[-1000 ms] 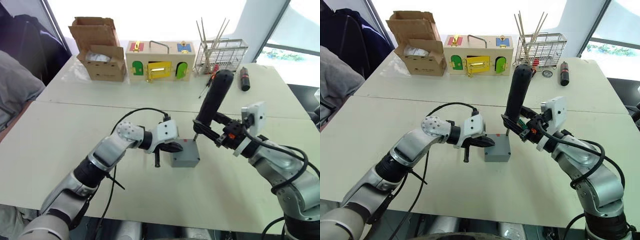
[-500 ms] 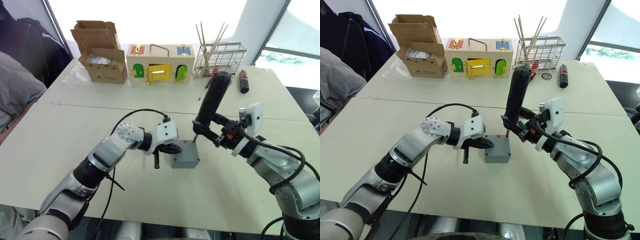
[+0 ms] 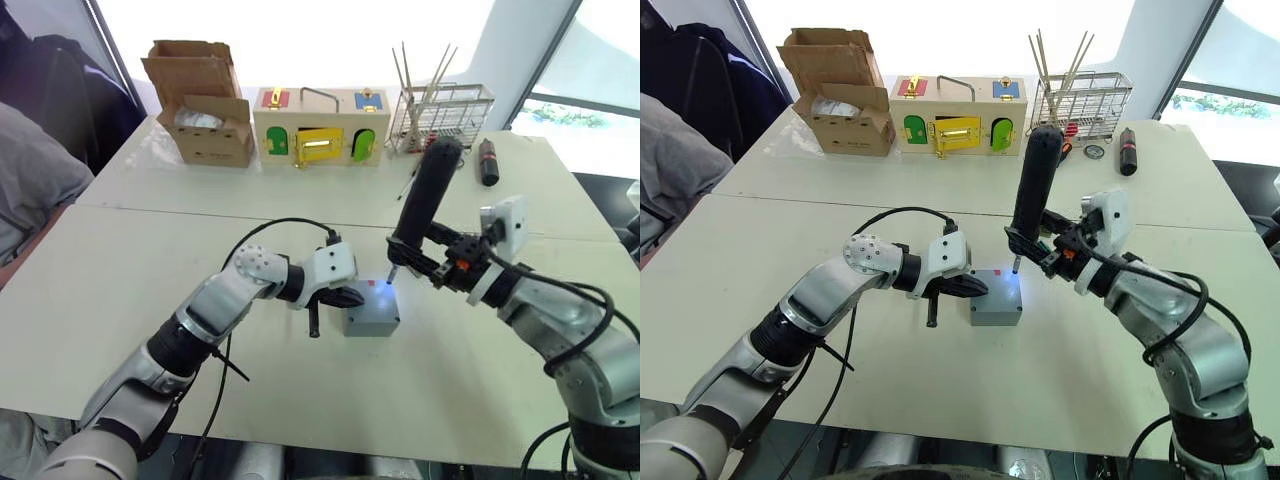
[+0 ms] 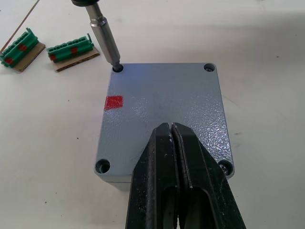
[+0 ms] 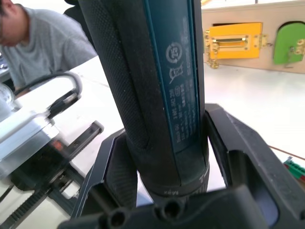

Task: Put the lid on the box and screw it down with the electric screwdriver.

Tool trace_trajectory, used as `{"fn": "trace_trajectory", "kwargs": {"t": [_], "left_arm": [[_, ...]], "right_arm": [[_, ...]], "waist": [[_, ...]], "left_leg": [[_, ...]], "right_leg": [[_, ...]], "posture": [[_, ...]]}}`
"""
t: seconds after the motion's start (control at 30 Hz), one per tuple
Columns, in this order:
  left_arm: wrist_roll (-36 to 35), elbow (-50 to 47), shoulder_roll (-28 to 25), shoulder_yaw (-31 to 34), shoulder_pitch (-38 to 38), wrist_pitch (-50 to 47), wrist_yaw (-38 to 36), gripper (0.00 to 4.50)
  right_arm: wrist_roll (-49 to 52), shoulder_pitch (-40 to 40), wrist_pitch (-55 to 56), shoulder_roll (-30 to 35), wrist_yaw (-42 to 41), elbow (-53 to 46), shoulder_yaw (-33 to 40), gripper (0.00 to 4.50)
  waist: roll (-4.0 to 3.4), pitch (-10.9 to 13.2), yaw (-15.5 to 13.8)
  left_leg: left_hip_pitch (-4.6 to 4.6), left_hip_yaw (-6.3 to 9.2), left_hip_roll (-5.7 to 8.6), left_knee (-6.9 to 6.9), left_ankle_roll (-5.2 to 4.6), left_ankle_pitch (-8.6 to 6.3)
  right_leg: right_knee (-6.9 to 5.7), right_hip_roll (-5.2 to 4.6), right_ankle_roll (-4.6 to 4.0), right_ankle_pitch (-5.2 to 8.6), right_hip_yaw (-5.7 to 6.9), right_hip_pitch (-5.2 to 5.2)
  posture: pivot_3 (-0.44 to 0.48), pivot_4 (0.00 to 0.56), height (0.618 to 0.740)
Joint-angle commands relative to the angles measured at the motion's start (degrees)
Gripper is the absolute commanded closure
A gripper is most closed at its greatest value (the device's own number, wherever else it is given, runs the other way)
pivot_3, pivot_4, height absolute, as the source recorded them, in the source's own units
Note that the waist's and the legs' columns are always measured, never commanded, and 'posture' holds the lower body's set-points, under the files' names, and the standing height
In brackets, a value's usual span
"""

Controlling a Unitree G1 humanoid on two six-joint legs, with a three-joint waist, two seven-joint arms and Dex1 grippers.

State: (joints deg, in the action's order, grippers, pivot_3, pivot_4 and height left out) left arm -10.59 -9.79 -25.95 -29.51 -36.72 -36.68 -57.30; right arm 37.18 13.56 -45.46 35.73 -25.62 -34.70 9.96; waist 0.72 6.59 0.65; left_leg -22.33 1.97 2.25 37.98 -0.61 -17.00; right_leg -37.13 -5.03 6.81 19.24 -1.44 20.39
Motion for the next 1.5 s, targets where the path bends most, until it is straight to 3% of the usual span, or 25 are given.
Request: {"fn": "trace_trajectory", "kwargs": {"t": [0.03,0.13,0.37,0.47,0.57,0.67,0.77,0.9,1.03,1.13,1.33,1.5], "left_arm": [[0.7,-0.2,-1.5,-0.3,2.0,-1.3,-0.3,4.5],[-6.0,-3.4,-1.0,5.7,2.4,-6.4,-1.1,4.5],[-14.1,-6.2,-1.6,16.0,-0.4,-11.7,-0.3,4.5],[-15.6,-6.0,-0.5,18.1,-1.6,-11.6,1.1,4.5],[-16.2,-6.0,2.2,19.6,-3.3,-10.4,3.8,4.5],[-19.4,-9.2,3.9,19.8,-4.2,-12.8,4.4,4.5],[-21.4,-13.2,3.1,17.9,-3.0,-15.0,4.3,4.5],[-20.4,-20.0,-1.7,13.2,1.4,-15.8,3.9,4.5],[-15.2,-21.2,-4.6,8.2,3.6,-12.2,6.2,4.5],[-14.2,-20.3,-2.9,7.7,4.1,-11.7,8.8,4.5],[-12.9,-21.7,-2.6,7.3,5.2,-12.2,11.4,4.5],[-12.5,-21.8,-5.2,8.6,6.4,-11.9,11.8,4.5]], "right_arm": [[5.9,5.5,-4.8,2.8,0.6,-0.4,5.6,2.6],[12.8,12.8,-8.0,5.7,-0.6,1.5,9.8,2.6],[34.2,26.0,-20.2,13.4,0.2,13.4,17.5,2.6],[35.6,28.1,-24.0,15.8,2.7,17.9,15.9,2.6],[30.0,31.7,-23.7,18.2,5.3,23.8,13.9,2.6],[23.5,35.4,-27.2,29.0,-2.7,35.3,7.8,2.6],[13.1,38.6,-29.5,39.5,-12.7,44.5,-7.1,2.6],[-4.4,35.4,-16.3,49.1,-36.1,51.2,-25.2,2.6],[-16.9,42.3,-13.6,44.9,-47.7,65.8,-35.0,2.6],[-25.0,47.8,-14.4,38.6,-48.6,76.9,-39.5,2.6],[-36.1,53.8,-13.1,30.9,-51.1,92.2,-43.0,2.6],[-41.0,54.0,-11.9,28.5,-55.1,96.5,-43.3,2.6]], "waist": [[-0.25,0.2,0.0],[-0.72,1.0,0.0],[-0.71,1.7,-0.1],[-0.62,1.7,-0.1],[-0.67,1.8,0.0],[-0.76,2.0,-0.5],[-0.81,2.1,-0.9],[-0.88,2.2,-0.8],[-1.45,2.6,0.1],[-1.68,2.7,0.6],[-1.7,2.7,-0.1],[-1.7,2.7,-0.5]], "left_leg": [[-0.09,0.0,0.02,0.0,0.01,0.0],[-0.2,-0.02,0.04,0.01,0.02,0.01],[-1.05,0.02,0.04,0.1,0.51,0.32],[-1.08,0.03,0.05,0.17,0.44,0.28],[-1.08,-0.06,0.13,0.26,0.34,0.23],[-1.16,-0.08,0.18,0.26,0.37,0.26],[-1.21,-0.14,0.21,0.1,0.52,0.34],[-1.22,-0.2,0.18,-0.06,0.49,0.31],[-1.2,-0.36,0.2,0.17,0.48,0.32],[-1.05,-0.48,0.21,0.23,0.33,0.3],[-1.41,-0.44,0.04,0.05,0.78,0.55],[-2.12,-0.44,0.21,0.38,0.9,0.63]], "right_leg": [[0.01,-0.02,0.0,0.0,0.0,0.07],[0.02,-0.06,0.0,-0.01,-0.01,0.16],[-0.26,-0.01,0.02,-0.02,0.1,1.08],[-0.21,-0.05,0.02,-0.03,0.13,1.01],[-0.21,-0.13,0.02,-0.04,0.07,0.99],[-0.2,-0.15,0.03,-0.04,0.08,1.06],[-0.07,-0.16,0.03,-0.04,0.08,1.16],[0.02,-0.14,0.03,-0.03,0.06,1.23],[-0.16,-0.09,0.04,-0.03,0.01,1.23],[-0.3,-0.02,0.15,-0.16,-0.18,1.21],[-0.51,0.06,0.15,-0.15,-0.16,1.82],[-0.94,-0.01,0.15,-0.15,-0.09,2.52]], "posture": [[0.0,0.15,0.74],[0.0,0.15,0.74],[0.0,0.15,0.74],[0.0,0.15,0.74],[0.0,0.15,0.74],[0.0,0.15,0.74],[0.0,0.15,0.74],[0.0,0.15,0.74],[0.0,0.15,0.74],[0.0,0.15,0.74],[0.0,0.15,0.74],[0.0,0.15,0.74]]}}
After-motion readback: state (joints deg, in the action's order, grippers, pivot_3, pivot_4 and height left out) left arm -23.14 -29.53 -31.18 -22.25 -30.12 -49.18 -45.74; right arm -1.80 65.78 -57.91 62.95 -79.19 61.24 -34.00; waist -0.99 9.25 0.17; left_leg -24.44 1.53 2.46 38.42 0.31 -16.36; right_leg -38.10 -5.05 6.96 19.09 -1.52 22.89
